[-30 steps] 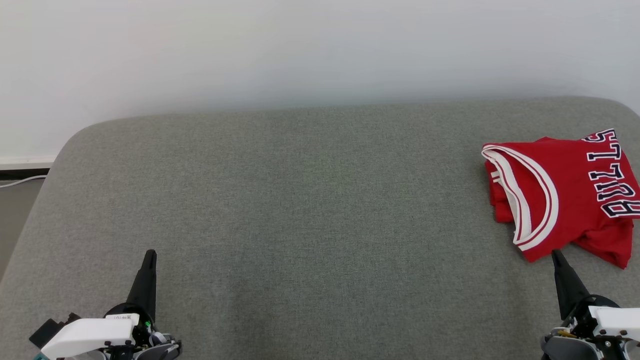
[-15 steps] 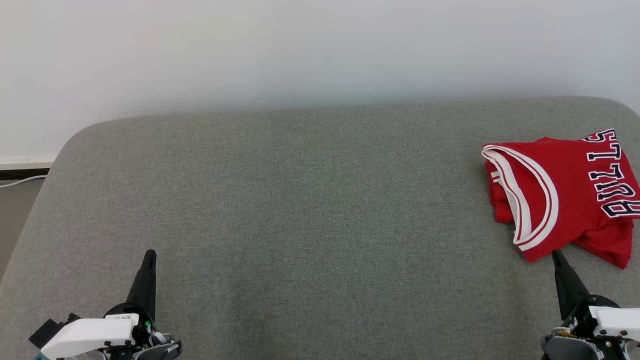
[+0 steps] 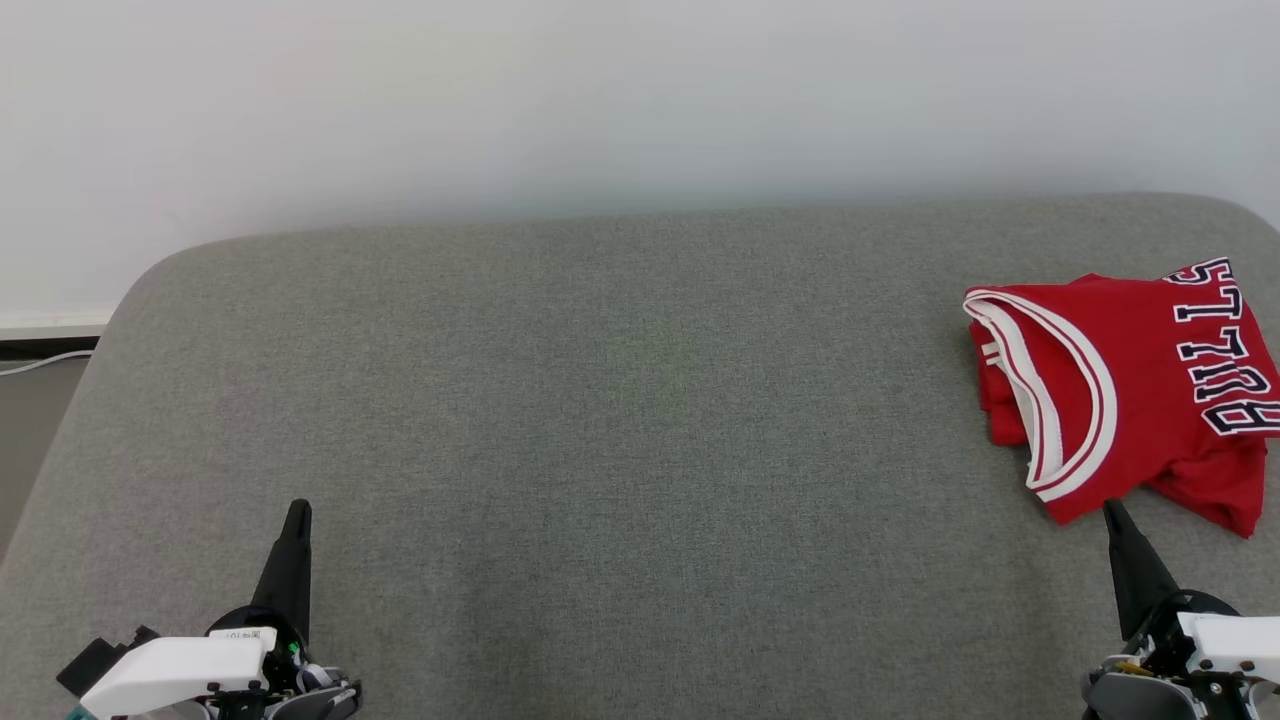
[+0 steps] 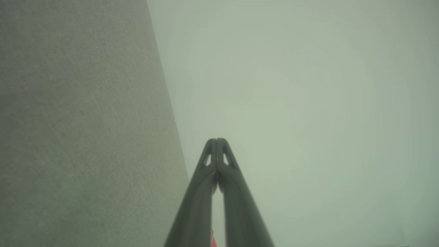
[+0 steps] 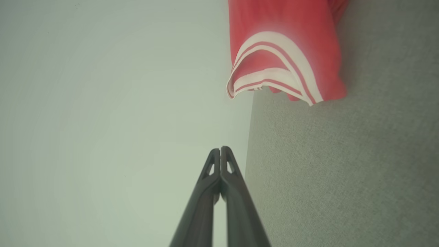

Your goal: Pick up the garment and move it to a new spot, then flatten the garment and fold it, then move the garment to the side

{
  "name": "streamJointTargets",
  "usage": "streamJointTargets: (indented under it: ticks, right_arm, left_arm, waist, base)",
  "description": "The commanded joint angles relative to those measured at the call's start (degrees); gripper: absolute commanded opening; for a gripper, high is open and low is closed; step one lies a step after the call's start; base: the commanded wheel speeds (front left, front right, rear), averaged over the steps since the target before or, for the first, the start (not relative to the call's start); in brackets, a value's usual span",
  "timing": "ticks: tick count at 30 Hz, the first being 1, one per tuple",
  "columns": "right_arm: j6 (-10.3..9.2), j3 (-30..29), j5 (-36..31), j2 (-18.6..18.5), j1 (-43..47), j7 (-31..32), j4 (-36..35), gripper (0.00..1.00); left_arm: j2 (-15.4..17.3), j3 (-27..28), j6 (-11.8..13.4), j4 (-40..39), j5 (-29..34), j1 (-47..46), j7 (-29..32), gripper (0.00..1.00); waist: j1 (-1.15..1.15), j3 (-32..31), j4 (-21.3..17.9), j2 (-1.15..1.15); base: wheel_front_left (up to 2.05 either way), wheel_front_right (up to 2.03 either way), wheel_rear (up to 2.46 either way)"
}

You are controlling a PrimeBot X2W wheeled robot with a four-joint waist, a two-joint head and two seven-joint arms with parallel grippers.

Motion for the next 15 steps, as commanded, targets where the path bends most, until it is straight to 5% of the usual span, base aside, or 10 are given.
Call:
streamJointTargets:
  ticks: [1, 15]
  right_arm:
    - [0.02, 1.10, -0.41, -0.59, -2.52, 0.65, -1.48, 0.00]
    - [0.02, 0.96, -0.53, -0.48, -2.53, 0.77, -1.47, 0.00]
  left_arm:
    - [0.52, 1.87, -0.48, -1.28, 0.28, -3.30, 0.26, 0.00]
    - [0.45, 1.96, -0.48, -1.27, 0.36, -3.31, 0.34, 0.00]
  waist:
    - [0.00, 0.00, 0.00, 0.00]
    - [0.00, 0.00, 0.00, 0.00]
  base:
    - [0.00, 0.00, 0.00]
    - [0.00, 0.00, 0.00]
